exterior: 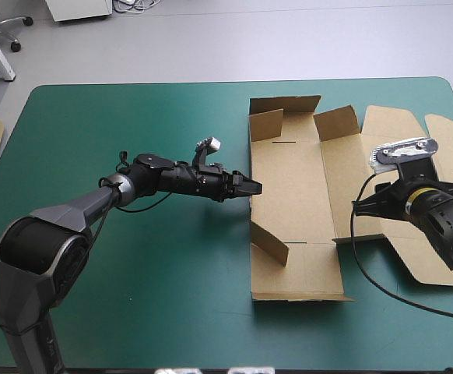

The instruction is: Fold the box

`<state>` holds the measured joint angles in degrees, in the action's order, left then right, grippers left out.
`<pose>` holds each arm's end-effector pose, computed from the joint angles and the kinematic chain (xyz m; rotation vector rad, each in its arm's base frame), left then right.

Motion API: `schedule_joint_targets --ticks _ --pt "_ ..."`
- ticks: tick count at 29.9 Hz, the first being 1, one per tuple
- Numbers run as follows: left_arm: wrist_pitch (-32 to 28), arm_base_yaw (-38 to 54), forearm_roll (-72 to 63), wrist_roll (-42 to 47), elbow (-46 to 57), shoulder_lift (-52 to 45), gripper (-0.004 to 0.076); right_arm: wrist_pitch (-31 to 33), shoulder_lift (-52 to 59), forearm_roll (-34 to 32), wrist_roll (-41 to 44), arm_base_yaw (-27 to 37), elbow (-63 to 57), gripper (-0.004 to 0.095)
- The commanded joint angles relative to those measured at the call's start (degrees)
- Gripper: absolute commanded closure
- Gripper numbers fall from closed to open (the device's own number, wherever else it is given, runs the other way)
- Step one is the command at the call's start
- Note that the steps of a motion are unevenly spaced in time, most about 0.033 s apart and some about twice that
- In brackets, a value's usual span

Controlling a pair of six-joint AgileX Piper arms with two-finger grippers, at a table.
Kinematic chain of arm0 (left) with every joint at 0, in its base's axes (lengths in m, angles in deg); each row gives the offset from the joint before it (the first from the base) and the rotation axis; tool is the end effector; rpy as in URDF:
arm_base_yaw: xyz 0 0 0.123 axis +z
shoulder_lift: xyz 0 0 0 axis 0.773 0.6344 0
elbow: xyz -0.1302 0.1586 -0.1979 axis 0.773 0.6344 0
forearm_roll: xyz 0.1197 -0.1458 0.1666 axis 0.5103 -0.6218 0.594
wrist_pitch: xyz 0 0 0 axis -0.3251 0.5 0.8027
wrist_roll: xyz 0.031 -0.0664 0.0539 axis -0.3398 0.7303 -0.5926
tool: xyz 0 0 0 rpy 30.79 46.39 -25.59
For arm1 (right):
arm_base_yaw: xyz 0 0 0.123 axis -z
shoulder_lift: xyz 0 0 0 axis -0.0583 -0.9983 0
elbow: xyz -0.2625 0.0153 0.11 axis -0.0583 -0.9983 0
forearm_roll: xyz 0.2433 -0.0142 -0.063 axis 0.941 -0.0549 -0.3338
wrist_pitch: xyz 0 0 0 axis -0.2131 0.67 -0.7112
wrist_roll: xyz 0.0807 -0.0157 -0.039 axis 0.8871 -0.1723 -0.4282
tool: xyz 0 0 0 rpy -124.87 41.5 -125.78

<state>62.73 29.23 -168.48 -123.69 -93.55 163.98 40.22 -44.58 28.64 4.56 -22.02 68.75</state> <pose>0.3512 -0.2130 0.2081 0.4445 2.3502 -1.4035 0.1994 0.0420 0.3684 -0.2378 2.2787 -0.1408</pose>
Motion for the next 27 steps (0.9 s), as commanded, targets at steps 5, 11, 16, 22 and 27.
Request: schedule_joint_targets --ticks 5,11,16,22,27 --pt "0.2 -0.4 5.2 4.3 -2.5 -1.9 0.0361 -2.6 1.3 -1.7 -0.4 0.5 1.9 0.0495" --pt "-0.4 -0.2 23.5 17.2 -7.6 -3.2 0.0361 -2.2 1.3 -1.2 -0.4 0.5 2.3 0.0495" --pt "-0.3 -1.9 36.5 27.3 -13.7 -3.5 0.0361 -1.9 1.3 -0.9 -0.3 0.5 4.8 0.0495" --pt "-0.4 -4.4 45.1 33.0 -20.8 -2.4 0.0361 -1.8 1.1 -1.0 -0.4 0.5 7.1 0.0495" --pt "0.6 -4.5 45.4 33.5 -22.3 -1.0 0.0361 -1.3 1.1 -1.0 -0.5 0.5 7.2 0.0495"
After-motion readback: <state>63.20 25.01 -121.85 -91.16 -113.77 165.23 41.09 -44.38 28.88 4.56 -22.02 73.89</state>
